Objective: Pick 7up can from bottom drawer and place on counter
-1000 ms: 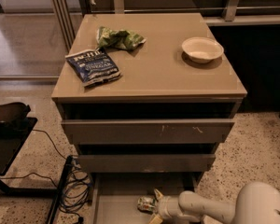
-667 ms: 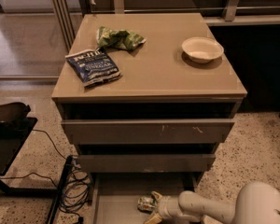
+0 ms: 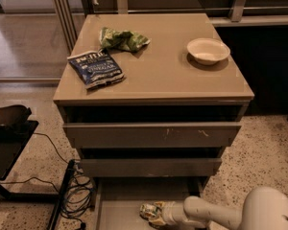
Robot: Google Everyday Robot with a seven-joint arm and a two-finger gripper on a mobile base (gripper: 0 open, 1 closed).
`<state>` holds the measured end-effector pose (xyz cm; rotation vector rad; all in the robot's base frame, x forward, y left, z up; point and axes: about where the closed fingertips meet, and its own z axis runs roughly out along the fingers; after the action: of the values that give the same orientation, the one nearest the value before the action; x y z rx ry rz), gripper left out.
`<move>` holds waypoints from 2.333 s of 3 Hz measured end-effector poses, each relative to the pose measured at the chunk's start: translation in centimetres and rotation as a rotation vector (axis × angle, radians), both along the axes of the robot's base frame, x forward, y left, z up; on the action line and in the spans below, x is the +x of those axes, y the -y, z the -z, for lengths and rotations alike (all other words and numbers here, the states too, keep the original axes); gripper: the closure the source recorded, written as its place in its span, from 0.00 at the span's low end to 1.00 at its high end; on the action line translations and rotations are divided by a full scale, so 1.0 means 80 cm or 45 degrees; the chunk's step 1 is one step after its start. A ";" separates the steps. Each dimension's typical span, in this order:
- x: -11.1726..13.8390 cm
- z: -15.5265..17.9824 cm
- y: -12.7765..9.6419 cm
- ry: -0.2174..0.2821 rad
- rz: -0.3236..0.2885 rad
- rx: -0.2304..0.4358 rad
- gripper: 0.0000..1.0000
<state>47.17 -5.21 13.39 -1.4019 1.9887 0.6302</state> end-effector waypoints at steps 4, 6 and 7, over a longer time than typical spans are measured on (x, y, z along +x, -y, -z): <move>0.008 -0.138 0.082 0.018 0.015 0.093 1.00; 0.018 -0.285 0.126 0.170 -0.025 0.078 1.00; 0.029 -0.390 0.145 0.301 -0.065 -0.014 1.00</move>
Offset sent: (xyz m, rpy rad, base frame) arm 0.0054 -0.0394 0.0523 0.0531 0.0082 -0.0143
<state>49.52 -16.84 44.58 -1.4649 1.7777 0.4527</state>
